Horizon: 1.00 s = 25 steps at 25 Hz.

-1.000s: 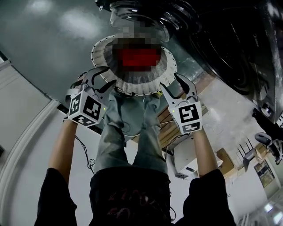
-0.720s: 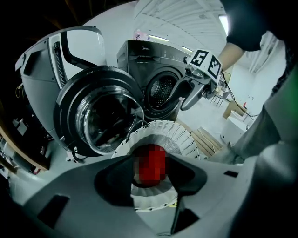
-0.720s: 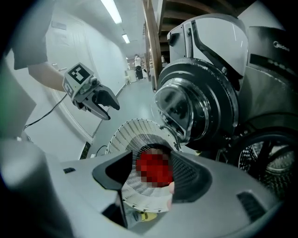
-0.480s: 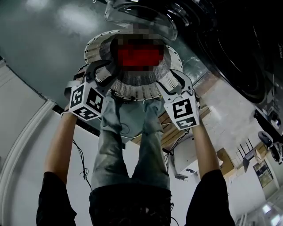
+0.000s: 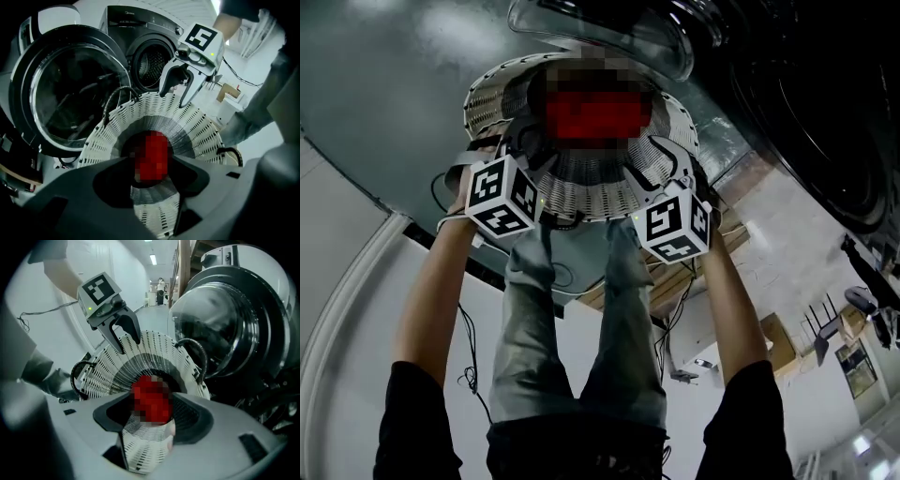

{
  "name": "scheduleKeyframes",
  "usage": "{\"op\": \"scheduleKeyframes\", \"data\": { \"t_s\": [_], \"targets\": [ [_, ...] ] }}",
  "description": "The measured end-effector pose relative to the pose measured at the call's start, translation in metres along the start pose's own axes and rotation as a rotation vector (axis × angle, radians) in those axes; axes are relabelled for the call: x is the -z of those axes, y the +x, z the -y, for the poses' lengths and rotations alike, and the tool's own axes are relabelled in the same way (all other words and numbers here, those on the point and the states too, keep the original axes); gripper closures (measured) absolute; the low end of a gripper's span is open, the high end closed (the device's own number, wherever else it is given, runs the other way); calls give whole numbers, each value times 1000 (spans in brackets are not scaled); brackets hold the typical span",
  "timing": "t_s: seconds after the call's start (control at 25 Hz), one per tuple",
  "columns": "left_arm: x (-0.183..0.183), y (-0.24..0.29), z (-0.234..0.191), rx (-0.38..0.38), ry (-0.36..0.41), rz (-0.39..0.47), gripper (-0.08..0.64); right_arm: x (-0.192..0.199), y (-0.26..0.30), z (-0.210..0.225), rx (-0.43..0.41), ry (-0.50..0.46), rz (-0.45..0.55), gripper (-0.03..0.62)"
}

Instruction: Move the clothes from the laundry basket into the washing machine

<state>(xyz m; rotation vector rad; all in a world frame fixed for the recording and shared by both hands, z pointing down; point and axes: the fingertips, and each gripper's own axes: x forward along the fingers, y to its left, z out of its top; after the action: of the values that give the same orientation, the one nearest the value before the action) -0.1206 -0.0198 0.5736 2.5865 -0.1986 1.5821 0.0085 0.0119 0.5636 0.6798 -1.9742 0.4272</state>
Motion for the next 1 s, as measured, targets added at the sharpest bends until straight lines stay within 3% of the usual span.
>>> {"op": "scheduleKeyframes", "data": {
  "t_s": [0.24, 1.0],
  "targets": [
    [14, 31, 2, 15, -3, -23, 313, 20, 37, -7, -5, -94, -45, 331],
    [40, 130, 7, 43, 108, -102, 282, 72, 138, -7, 0, -188, -165, 299]
  ]
}}
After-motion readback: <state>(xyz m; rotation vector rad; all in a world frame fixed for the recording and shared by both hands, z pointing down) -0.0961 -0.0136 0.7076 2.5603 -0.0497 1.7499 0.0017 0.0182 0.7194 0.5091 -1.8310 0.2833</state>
